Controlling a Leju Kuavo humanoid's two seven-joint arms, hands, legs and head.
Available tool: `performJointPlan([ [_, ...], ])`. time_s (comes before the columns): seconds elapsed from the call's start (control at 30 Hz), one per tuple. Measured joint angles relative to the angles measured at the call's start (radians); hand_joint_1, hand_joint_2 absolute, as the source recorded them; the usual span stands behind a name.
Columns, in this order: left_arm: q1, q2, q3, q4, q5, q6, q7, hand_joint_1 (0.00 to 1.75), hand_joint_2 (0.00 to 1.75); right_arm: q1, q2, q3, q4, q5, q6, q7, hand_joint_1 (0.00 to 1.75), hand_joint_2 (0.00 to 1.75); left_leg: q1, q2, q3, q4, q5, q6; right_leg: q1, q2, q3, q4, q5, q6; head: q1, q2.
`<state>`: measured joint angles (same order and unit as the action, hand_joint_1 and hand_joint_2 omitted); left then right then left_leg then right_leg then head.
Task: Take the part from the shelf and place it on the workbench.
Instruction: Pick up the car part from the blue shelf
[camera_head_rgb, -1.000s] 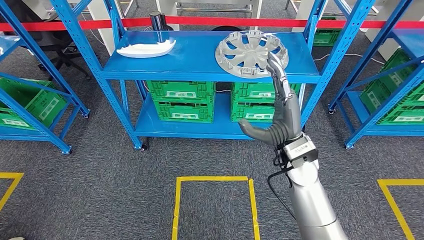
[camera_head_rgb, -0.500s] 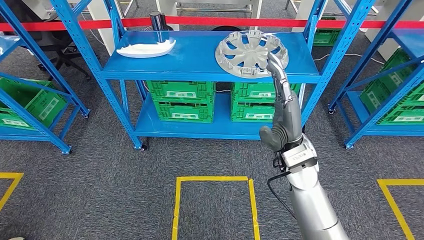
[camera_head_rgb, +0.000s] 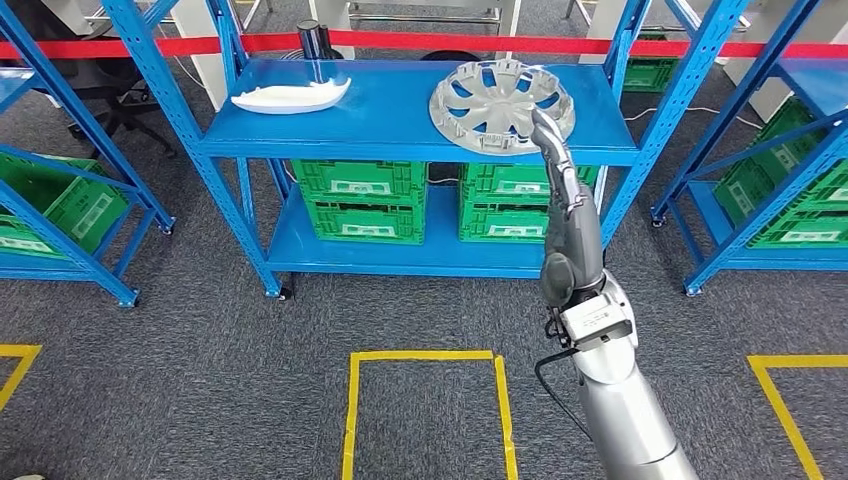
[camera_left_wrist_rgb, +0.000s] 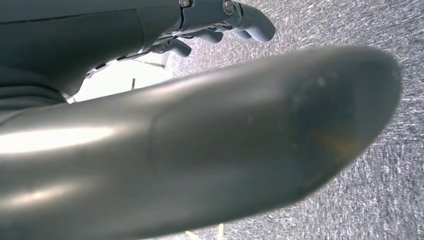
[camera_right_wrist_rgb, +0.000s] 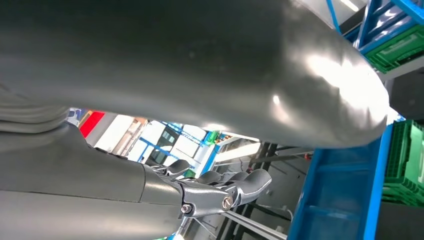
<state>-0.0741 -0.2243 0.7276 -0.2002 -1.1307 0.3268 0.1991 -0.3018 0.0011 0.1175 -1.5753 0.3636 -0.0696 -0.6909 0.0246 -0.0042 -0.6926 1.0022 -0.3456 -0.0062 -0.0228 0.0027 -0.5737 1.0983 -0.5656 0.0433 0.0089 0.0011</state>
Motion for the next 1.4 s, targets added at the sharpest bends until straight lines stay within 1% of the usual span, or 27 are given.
performJointPlan([
  [0.03, 0.0, 0.001, 0.0, 0.0, 0.0, 0.0, 0.0, 0.0, 0.0, 0.0, 0.0, 0.001, 0.0, 0.001, -0.002, 0.0, 0.0, 0.0, -0.001, -0.001, -0.004, 0.011, -0.005, -0.009, 0.0, -0.001, 0.025, -0.042, 0.012, -0.006, 0.001, 0.0],
  [0.07, 0.0, 0.001, 0.0, 0.0, 0.0, -0.001, 0.0, 0.0, 0.0, 0.0, 0.0, 0.002, 0.0, 0.002, -0.003, 0.0, 0.0, 0.0, -0.003, -0.001, -0.006, 0.019, -0.01, -0.017, 0.001, -0.002, 0.034, -0.059, 0.014, -0.014, 0.001, 0.0],
  [0.2, 0.001, 0.002, 0.0, 0.0, -0.001, -0.001, 0.0, 0.0, 0.0, 0.0, 0.0, 0.005, 0.0, 0.003, -0.009, 0.0, 0.0, 0.0, 0.0, 0.0, -0.007, 0.029, -0.025, -0.04, 0.004, -0.001, 0.03, -0.055, 0.027, -0.051, -0.002, 0.0],
  [0.27, 0.002, 0.002, 0.0, 0.001, -0.001, -0.001, 0.0, 0.0, 0.0, 0.0, 0.0, 0.006, 0.0, 0.004, -0.011, 0.0, 0.0, 0.0, 0.001, 0.001, -0.036, 0.101, -0.076, -0.045, 0.002, -0.002, 0.029, -0.056, 0.037, -0.062, -0.005, 0.0],
  [0.33, 0.002, 0.002, 0.001, 0.001, -0.001, -0.001, 0.0, 0.0, 0.0, 0.002, 0.0, 0.007, 0.0, 0.005, -0.014, 0.0, 0.0, 0.0, 0.0, 0.001, -0.088, 0.235, -0.151, -0.047, 0.004, -0.002, 0.026, -0.056, 0.039, -0.065, -0.007, 0.0],
  [0.37, 0.003, 0.002, 0.001, 0.001, -0.001, -0.001, 0.0, 0.0, 0.0, 0.004, 0.0, 0.007, 0.0, 0.005, -0.015, 0.0, 0.0, 0.0, -0.001, 0.0, -0.107, 0.286, -0.172, -0.047, 0.006, -0.002, 0.026, -0.056, 0.038, -0.066, -0.008, 0.0],
  [0.4, 0.003, 0.002, 0.001, 0.002, -0.001, -0.001, 0.0, 0.0, 0.0, 0.005, 0.0, 0.007, 0.0, 0.005, -0.015, 0.001, 0.0, 0.0, -0.002, 0.0, -0.114, 0.314, -0.18, -0.046, 0.007, -0.002, 0.026, -0.056, 0.037, -0.066, -0.008, 0.0],
  [0.43, 0.003, 0.002, 0.001, 0.002, -0.001, -0.001, 0.0, 0.0, 0.0, 0.006, 0.0, 0.007, 0.0, 0.005, -0.016, 0.001, 0.0, 0.0, -0.003, 0.0, -0.097, 0.291, -0.164, -0.042, 0.008, -0.002, 0.029, -0.056, 0.035, -0.066, -0.008, 0.0],
  [0.53, 0.002, 0.005, 0.001, 0.002, -0.001, -0.001, 0.0, 0.0, 0.0, 0.006, 0.0, 0.007, 0.0, 0.006, -0.017, 0.001, 0.0, 0.0, -0.01, 0.001, 0.015, 0.099, -0.092, -0.025, 0.009, 0.0, 0.04, -0.056, 0.025, -0.056, -0.008, 0.0],
  [0.57, 0.002, 0.006, 0.001, 0.002, -0.001, -0.001, -0.001, 0.0, 0.0, 0.006, 0.0, 0.007, 0.0, 0.006, -0.017, 0.001, 0.0, 0.0, -0.013, 0.0, 0.037, 0.062, -0.085, -0.02, 0.009, 0.001, 0.042, -0.058, 0.022, -0.051, -0.008, 0.0],
  [0.63, 0.002, 0.006, 0.001, 0.002, -0.001, -0.002, -0.002, 0.0, 0.0, 0.007, 0.0, 0.007, 0.0, 0.007, -0.017, 0.001, 0.0, 0.0, -0.02, 0.0, 0.046, 0.047, -0.087, -0.012, 0.01, 0.002, 0.045, -0.064, 0.02, -0.039, -0.008, 0.0],
  [0.73, 0.002, 0.006, 0.002, 0.002, -0.001, -0.002, -0.001, 0.0, 0.0, 0.007, -0.001, 0.007, 0.0, 0.008, -0.02, 0.0, 0.0, 0.0, -0.016, 0.001, 0.057, 0.036, -0.091, 0.007, 0.009, 0.001, 0.048, -0.056, 0.006, -0.021, -0.007, 0.0],
  [0.77, 0.001, 0.006, 0.003, 0.002, -0.001, -0.002, -0.001, 0.0, 0.0, 0.007, -0.001, 0.007, 0.0, 0.007, -0.022, 0.0, 0.0, 0.0, -0.013, 0.001, 0.062, 0.032, -0.092, 0.014, 0.009, 0.001, 0.032, -0.021, -0.012, -0.017, -0.006, 0.0],
  [0.8, 0.001, 0.006, 0.004, 0.001, -0.001, -0.002, -0.002, 0.0, 0.0, 0.009, -0.001, 0.007, 0.0, 0.007, -0.025, 0.0, 0.0, 0.0, -0.013, 0.002, 0.066, 0.03, -0.094, 0.019, 0.008, 0.0, 0.003, 0.034, -0.036, -0.014, -0.006, 0.0],
  [0.87, 0.001, 0.006, 0.006, 0.002, 0.0, -0.002, -0.009, 0.0, 0.0, 0.015, -0.001, 0.007, 0.001, 0.006, -0.029, 0.0, 0.0, 0.0, -0.015, 0.002, 0.07, 0.029, -0.099, 0.026, 0.009, 0.001, -0.077, 0.166, -0.083, -0.011, -0.005, 0.0],
  [0.9, 0.002, 0.006, 0.007, 0.002, 0.001, -0.001, -0.011, 0.0, 0.0, 0.02, -0.001, 0.007, 0.001, 0.005, -0.03, -0.001, 0.0, 0.0, -0.016, 0.001, 0.071, 0.03, -0.101, 0.027, 0.009, 0.001, -0.108, 0.207, -0.086, -0.011, -0.005, 0.0],
  [0.93, 0.002, 0.006, 0.009, 0.002, 0.001, -0.001, -0.012, 0.0, 0.0, 0.023, -0.001, 0.007, 0.002, 0.005, -0.031, -0.001, 0.0, 0.0, -0.017, 0.001, 0.074, 0.03, -0.103, 0.028, 0.009, 0.001, -0.121, 0.211, -0.069, -0.012, -0.005, 0.0],
  [0.97, 0.003, 0.006, 0.01, 0.002, 0.002, -0.001, -0.012, 0.0, 0.0, 0.025, -0.001, 0.007, 0.002, 0.004, -0.032, -0.001, 0.0, 0.0, -0.018, 0.0, 0.078, 0.031, -0.106, 0.027, 0.009, 0.001, -0.114, 0.178, -0.034, -0.015, -0.005, 0.0],
  [1.03, 0.003, 0.005, 0.014, 0.002, 0.002, 0.0, -0.012, 0.0, 0.0, 0.024, -0.001, 0.007, 0.003, 0.004, -0.033, -0.001, 0.0, 0.0, -0.02, -0.001, 0.086, 0.032, -0.111, 0.024, 0.012, 0.0, -0.058, 0.037, 0.048, -0.025, -0.006, 0.0],
  [1.07, 0.002, 0.005, 0.014, 0.002, 0.002, 0.0, -0.012, 0.0, 0.0, 0.023, -0.001, 0.007, 0.003, 0.005, -0.034, -0.001, 0.0, 0.0, -0.021, -0.001, 0.088, 0.032, -0.114, 0.02, 0.015, -0.001, -0.033, -0.022, 0.071, -0.03, -0.006, 0.0],
  [1.1, 0.002, 0.005, 0.015, 0.002, 0.002, 0.001, -0.012, 0.0, 0.0, 0.023, -0.001, 0.008, 0.003, 0.005, -0.034, -0.001, 0.0, 0.0, -0.021, -0.001, 0.089, 0.032, -0.115, 0.015, 0.019, -0.002, -0.018, -0.058, 0.081, -0.034, -0.006, 0.0],
  [1.17, 0.002, 0.004, 0.016, 0.002, 0.003, 0.001, -0.012, 0.0, 0.0, 0.022, -0.001, 0.008, 0.004, 0.005, -0.036, -0.001, 0.0, 0.0, -0.021, -0.001, 0.09, 0.029, -0.116, 0.002, 0.023, -0.001, -0.014, -0.073, 0.081, -0.041, -0.005, 0.0],
  [1.23, 0.002, 0.006, 0.016, 0.002, 0.002, 0.001, -0.012, 0.0, 0.0, 0.022, -0.001, 0.008, 0.005, 0.005, -0.039, -0.001, 0.0, 0.0, -0.02, 0.0, 0.09, 0.036, -0.122, -0.01, 0.018, 0.0, -0.004, -0.081, 0.085, -0.05, -0.007, 0.0],
  [1.27, 0.002, 0.007, 0.016, 0.002, 0.002, 0.001, -0.012, 0.0, 0.0, 0.022, -0.001, 0.008, 0.006, 0.004, -0.041, -0.001, 0.0, 0.0, -0.02, 0.0, 0.081, 0.057, -0.135, -0.016, 0.015, -0.001, 0.002, -0.085, 0.087, -0.055, -0.009, 0.0],
  [1.3, 0.002, 0.008, 0.016, 0.002, 0.002, 0.001, -0.012, 0.0, 0.0, 0.022, -0.001, 0.008, 0.006, 0.002, -0.044, -0.001, 0.0, 0.0, -0.019, 0.0, 0.06, 0.1, -0.157, -0.022, 0.012, -0.002, 0.007, -0.088, 0.088, -0.058, -0.012, 0.0],
  [1.37, 0.003, 0.01, 0.016, 0.002, 0.001, 0.001, -0.012, 0.0, 0.0, 0.024, -0.001, 0.008, 0.01, -0.003, -0.049, -0.001, 0.0, 0.0, -0.015, 0.0, -0.007, 0.226, -0.211, -0.033, 0.011, -0.003, 0.01, -0.088, 0.085, -0.062, -0.017, 0.0],
  [1.4, 0.004, 0.012, 0.016, 0.002, 0.0, 0.001, -0.012, 0.0, 0.0, 0.026, -0.001, 0.008, 0.013, -0.006, -0.051, -0.001, 0.0, 0.0, -0.013, 0.0, -0.038, 0.279, -0.224, -0.037, 0.011, -0.003, 0.011, -0.088, 0.083, -0.062, -0.017, 0.0],
])
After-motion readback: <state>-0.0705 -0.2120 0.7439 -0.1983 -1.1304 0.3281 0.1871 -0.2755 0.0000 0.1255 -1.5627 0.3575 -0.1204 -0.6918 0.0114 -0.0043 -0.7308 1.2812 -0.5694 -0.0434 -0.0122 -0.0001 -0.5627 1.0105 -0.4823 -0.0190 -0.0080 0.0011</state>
